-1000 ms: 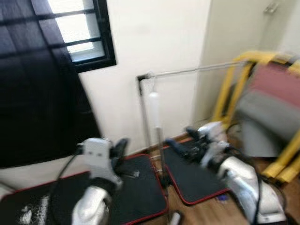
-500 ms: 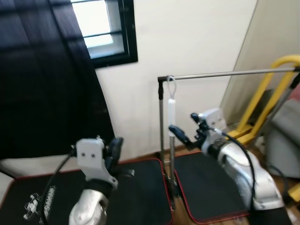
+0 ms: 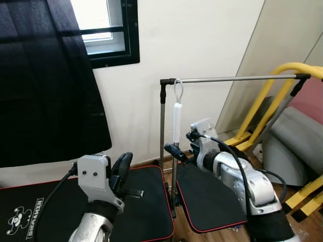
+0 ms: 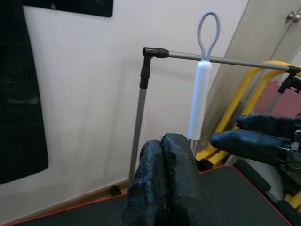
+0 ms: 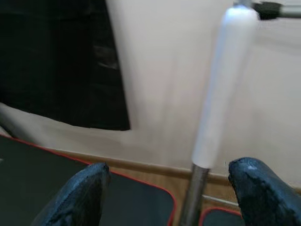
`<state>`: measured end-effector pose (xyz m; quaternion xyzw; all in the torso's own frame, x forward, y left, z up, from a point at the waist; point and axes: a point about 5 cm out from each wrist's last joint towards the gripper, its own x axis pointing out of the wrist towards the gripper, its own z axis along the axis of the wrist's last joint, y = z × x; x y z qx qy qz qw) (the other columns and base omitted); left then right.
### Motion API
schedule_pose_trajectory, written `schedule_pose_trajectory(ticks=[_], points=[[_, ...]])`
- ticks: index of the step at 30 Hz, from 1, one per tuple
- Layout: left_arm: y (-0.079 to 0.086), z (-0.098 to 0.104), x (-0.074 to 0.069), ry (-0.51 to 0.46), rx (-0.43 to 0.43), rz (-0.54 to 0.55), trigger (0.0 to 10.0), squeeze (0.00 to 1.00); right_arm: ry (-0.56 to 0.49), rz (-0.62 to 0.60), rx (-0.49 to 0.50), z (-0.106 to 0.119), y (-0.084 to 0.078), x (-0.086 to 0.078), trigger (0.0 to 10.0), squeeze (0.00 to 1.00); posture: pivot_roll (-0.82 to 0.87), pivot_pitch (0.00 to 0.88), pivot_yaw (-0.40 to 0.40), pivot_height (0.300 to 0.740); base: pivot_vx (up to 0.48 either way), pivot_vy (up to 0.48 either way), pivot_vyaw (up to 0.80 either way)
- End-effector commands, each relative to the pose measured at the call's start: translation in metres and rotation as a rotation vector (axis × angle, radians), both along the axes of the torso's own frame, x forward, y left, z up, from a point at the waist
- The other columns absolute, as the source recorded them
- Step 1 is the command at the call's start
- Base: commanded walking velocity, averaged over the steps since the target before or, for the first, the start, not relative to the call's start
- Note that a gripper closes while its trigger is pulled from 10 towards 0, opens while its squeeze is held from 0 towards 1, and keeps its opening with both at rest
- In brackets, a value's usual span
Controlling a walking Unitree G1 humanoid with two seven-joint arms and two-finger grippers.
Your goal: Sweep floor
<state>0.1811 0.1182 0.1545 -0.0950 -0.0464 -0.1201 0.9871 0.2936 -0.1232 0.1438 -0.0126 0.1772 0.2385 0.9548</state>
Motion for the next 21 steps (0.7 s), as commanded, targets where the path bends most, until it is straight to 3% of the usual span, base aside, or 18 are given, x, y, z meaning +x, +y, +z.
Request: schedule_pose_trajectory(ticks=[1, 2, 3, 4, 5, 8, 10, 21], points=[[-0.004, 0.001, -0.003, 0.002, -0.003, -0.042, 10.0, 0.00, 0.011, -0.017, -0.021, 0.001, 0.002, 0.002, 10.0, 1.00, -0.01, 0.091, -0.070, 0.740, 0.000, 0.000, 0.00], [-0.004, 0.001, -0.003, 0.002, -0.003, -0.042, 10.0, 0.00, 0.011, -0.017, -0.021, 0.001, 0.002, 0.002, 10.0, 1.00, -0.01, 0.091, -0.070, 0.740, 0.000, 0.000, 0.00], [-0.004, 0.001, -0.003, 0.003, -0.006, -0.044, 10.0, 0.00, 0.015, -0.034, -0.020, -0.001, 0.002, 0.004, 10.0, 0.48, 0.00, 0.095, -0.070, 0.740, 0.000, 0.000, 0.00], [-0.004, 0.001, -0.003, 0.003, -0.006, -0.044, 10.0, 0.00, 0.015, -0.034, -0.020, -0.001, 0.002, 0.004, 10.0, 0.48, 0.00, 0.095, -0.070, 0.740, 0.000, 0.000, 0.00], [-0.005, 0.002, -0.003, 0.003, -0.008, -0.046, 10.0, 0.00, 0.023, -0.051, -0.026, -0.004, 0.003, 0.007, 10.0, 0.00, 0.00, 0.095, -0.071, 0.740, 0.000, 0.000, 0.00], [-0.006, 0.002, -0.004, 0.004, -0.011, -0.048, 10.0, 0.00, 0.032, -0.070, -0.027, -0.008, 0.005, 0.012, 10.0, 0.00, 0.00, 0.096, -0.073, 0.740, 0.000, 0.000, 0.00], [-0.007, 0.003, -0.005, 0.005, -0.015, -0.053, 10.0, 0.00, 0.045, -0.122, -0.002, -0.012, 0.012, 0.033, 10.0, 0.00, 0.01, 0.099, -0.076, 0.740, 0.000, 0.000, 0.00], [-0.009, 0.005, -0.008, 0.009, -0.021, -0.056, 10.0, 0.00, -0.003, -0.162, 0.014, -0.002, 0.016, 0.060, 10.0, 0.00, 0.02, 0.107, -0.074, 0.740, 0.000, 0.000, 0.00]])
